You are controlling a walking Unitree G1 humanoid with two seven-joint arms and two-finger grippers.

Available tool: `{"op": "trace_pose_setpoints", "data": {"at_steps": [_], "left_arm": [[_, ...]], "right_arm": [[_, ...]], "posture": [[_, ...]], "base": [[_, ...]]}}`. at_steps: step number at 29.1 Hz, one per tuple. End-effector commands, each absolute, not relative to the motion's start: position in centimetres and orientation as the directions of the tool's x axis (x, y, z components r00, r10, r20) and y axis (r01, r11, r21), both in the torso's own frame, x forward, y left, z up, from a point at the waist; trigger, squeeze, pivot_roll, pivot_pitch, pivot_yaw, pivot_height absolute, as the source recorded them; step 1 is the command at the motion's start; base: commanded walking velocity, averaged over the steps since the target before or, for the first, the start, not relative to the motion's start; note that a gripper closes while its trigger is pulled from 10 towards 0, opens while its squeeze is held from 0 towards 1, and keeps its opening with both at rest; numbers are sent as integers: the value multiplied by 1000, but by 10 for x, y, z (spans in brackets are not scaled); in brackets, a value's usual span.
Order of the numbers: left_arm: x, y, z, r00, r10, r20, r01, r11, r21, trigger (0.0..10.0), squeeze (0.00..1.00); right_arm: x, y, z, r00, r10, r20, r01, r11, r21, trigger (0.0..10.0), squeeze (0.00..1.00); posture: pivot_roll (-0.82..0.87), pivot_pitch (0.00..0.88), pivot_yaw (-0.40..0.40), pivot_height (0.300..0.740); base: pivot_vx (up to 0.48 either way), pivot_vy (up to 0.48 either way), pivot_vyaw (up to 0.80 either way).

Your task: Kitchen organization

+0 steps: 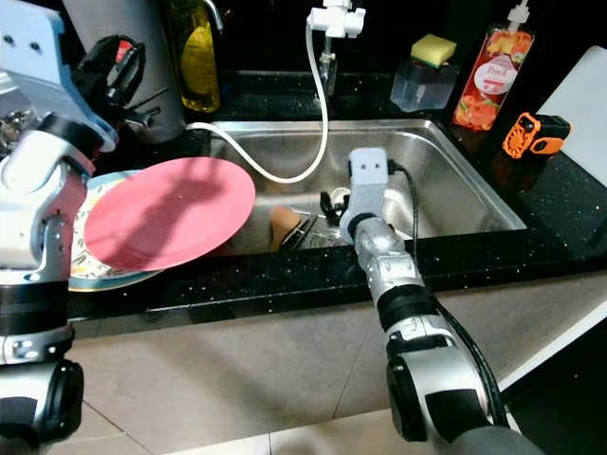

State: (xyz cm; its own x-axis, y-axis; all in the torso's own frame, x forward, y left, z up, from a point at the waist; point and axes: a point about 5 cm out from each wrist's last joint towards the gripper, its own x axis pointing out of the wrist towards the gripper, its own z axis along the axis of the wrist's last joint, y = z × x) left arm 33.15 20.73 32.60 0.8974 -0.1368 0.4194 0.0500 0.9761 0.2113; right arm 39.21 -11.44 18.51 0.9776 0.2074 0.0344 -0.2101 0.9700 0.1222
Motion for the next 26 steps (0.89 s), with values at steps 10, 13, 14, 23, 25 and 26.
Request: {"op": "trace_pose_setpoints", "data": {"at_steps": [10,13,14,23,25,26], "left_arm": [[314,268,312,979,69,190,-162,832,531,10000,0],[286,273,317,984,-69,167,-88,626,775,10000,0],[286,273,317,984,-69,167,-88,626,775,10000,0],[247,285,294,991,-81,105,-45,541,840,10000,0],[247,285,294,991,-81,105,-45,541,840,10000,0],[246,287,287,995,-54,81,-38,550,834,10000,0]], "right_arm": [[375,-136,263,877,207,433,-319,926,204,10000,0],[375,-137,259,881,203,428,-315,925,210,10000,0],[375,-137,259,881,203,428,-315,925,210,10000,0],[377,-125,249,879,246,409,-360,905,228,10000,0],[377,-125,249,879,246,409,-360,905,228,10000,0],[377,-123,250,877,255,407,-369,900,231,10000,0]], "posture": [[272,0,-64,740],[298,0,-61,740],[298,0,-61,740],[347,0,-88,740],[347,0,-88,740],[353,0,-95,740]], "base": [[0,0,0],[0,0,0],[0,0,0],[0,0,0],[0,0,0],[0,0,0]]}}
